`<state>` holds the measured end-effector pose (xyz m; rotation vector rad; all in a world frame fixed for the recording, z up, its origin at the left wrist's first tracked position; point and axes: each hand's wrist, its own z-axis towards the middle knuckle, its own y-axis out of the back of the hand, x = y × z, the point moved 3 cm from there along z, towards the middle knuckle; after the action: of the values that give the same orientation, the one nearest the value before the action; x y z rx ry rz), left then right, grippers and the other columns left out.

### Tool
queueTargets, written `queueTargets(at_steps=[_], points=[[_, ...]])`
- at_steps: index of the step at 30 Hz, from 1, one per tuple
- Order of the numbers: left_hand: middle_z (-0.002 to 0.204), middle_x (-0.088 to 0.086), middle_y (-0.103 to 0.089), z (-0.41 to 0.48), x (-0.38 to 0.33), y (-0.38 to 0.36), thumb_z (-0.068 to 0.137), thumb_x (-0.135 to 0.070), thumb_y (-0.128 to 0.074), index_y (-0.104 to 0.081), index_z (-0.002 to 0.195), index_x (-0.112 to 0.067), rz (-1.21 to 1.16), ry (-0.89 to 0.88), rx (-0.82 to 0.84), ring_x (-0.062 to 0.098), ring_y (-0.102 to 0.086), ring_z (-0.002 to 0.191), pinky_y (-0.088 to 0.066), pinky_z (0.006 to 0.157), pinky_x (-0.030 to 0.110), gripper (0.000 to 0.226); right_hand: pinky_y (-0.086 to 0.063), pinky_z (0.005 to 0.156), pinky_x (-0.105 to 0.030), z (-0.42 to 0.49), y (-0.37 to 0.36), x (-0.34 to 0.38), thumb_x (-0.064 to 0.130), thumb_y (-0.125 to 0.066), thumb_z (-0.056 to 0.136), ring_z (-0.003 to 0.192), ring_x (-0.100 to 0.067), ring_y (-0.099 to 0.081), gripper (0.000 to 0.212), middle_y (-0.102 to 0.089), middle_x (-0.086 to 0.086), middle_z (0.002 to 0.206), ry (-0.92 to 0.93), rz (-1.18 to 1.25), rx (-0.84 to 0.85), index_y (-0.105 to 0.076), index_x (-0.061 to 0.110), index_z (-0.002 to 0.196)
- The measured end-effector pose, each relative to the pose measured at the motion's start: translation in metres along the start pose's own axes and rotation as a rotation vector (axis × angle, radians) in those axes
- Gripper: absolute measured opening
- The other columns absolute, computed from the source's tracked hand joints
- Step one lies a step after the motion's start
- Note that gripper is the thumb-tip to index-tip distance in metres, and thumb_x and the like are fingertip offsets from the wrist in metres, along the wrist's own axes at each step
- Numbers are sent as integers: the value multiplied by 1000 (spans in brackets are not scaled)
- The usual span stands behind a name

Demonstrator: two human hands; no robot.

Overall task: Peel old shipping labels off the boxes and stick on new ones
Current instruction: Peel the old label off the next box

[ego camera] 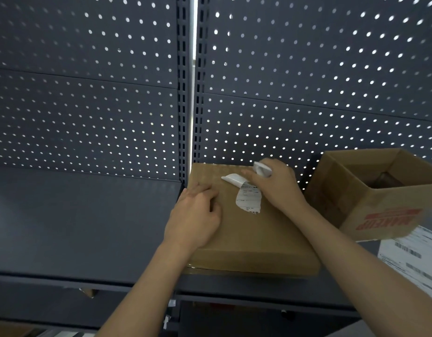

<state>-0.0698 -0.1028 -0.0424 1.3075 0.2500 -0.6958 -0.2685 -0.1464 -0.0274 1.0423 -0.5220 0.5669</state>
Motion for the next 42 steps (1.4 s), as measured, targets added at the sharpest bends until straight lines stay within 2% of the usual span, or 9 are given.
queueTargets(at_steps=[5,8,14,18,24,32,35,39,42], points=[[145,-10,-44,1,1,-1,96,-24,-45,-60,128,-19,8,0,22,12,-31,136,-16,116,30,35,-48,79,-33,4,-14,3,83,-55,64,84,-12,-58,66,-58,10,94,53,-344,154,-64,31,104],[144,-10,-45,1,1,-1,96,-24,-45,-61,126,-19,-1,4,25,11,-30,136,-16,116,29,35,-52,75,-35,6,-19,4,75,-50,76,75,-11,-60,47,-60,15,83,182,-465,100,-65,35,93],[140,-8,-48,0,0,-1,97,-23,-44,-64,120,-14,-9,1,3,8,-27,130,-18,112,27,32,-49,69,-34,4,-18,-2,57,-52,86,68,-9,-59,27,-64,11,71,144,-347,85,-62,32,84],[143,-9,-46,-1,0,0,97,-24,-44,-64,121,-14,-14,6,8,7,-26,131,-18,113,28,32,-43,64,-22,8,-18,-6,43,-60,90,70,-9,-58,19,-62,10,71,24,-159,105,-59,31,76],[149,-9,-42,0,1,-2,97,-25,-45,-63,124,-17,-31,8,6,11,-24,143,-11,116,26,33,-54,69,-50,12,-16,-17,53,-54,81,67,-22,-64,35,-64,0,66,-96,20,55,-58,19,74],[148,-8,-44,0,3,-3,96,-24,-46,-64,123,-16,-26,-11,-13,8,-26,140,-9,114,22,33,-54,67,-41,11,-11,-16,27,-57,95,68,-17,-68,18,-66,2,67,-143,226,-38,-58,26,77],[149,-8,-43,0,3,-3,96,-25,-46,-63,125,-17,-29,-8,-8,9,-24,142,-8,116,24,34,-56,65,-37,11,-5,-16,20,-51,100,70,-23,-71,15,-66,-5,79,-168,422,-157,-58,20,87],[148,-9,-43,0,3,-3,97,-25,-45,-64,124,-17,-23,-3,-1,8,-24,141,-11,117,26,33,-60,71,-37,7,-5,-11,20,-45,102,86,-26,-72,12,-64,-10,99,-51,327,-141,-56,19,100],[147,-10,-44,0,1,-2,98,-25,-45,-64,123,-17,-19,6,4,9,-25,139,-14,116,28,33,-59,72,-26,6,-4,-14,12,-42,102,95,-25,-70,34,-61,-3,109,-23,365,-93,-54,28,129]])
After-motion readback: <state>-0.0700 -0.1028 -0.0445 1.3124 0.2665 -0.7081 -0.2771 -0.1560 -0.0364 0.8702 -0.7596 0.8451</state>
